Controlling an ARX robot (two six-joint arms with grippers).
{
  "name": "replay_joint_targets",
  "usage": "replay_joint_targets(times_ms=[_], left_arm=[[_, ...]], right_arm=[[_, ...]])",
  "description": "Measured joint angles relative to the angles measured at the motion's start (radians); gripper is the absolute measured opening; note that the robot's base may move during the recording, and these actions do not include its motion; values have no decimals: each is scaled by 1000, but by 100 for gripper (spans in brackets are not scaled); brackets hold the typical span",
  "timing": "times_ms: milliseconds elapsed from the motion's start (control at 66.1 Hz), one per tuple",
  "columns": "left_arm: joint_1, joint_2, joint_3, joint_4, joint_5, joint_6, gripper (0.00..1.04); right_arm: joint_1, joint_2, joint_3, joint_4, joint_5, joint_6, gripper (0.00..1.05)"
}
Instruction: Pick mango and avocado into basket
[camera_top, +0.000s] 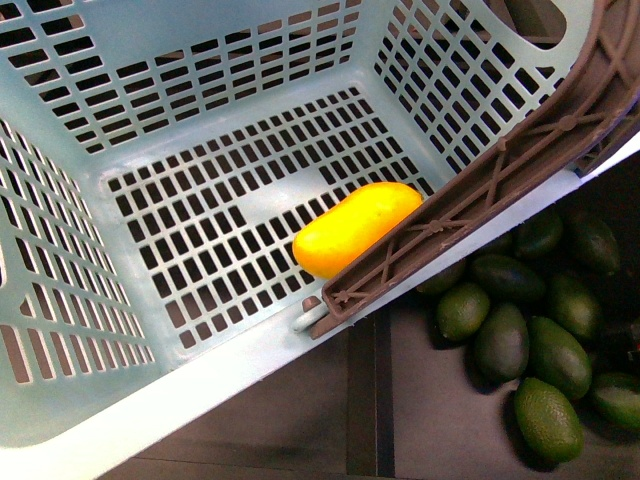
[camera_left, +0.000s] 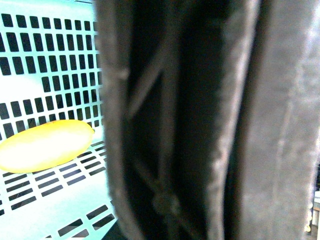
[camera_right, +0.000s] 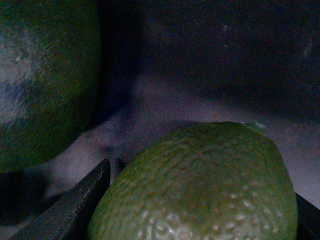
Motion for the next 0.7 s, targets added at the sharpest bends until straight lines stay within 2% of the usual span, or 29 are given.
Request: replay_joint_targets(times_ms=[227,348,514,696], left_arm=[[0,0,0,0,0,0,13],[0,0,0,0,-1,0,13],[0,0,0,0,-1,0,13],[0,0,0,0,1,0,13]], right_arm=[[-58,-226,-171,133,-80,61,72],[-98,-414,-278,148,-140,82,72],[-122,-714,-407,103,-212,134,72],[-82,-1064,-447,-2,-261,207,72]])
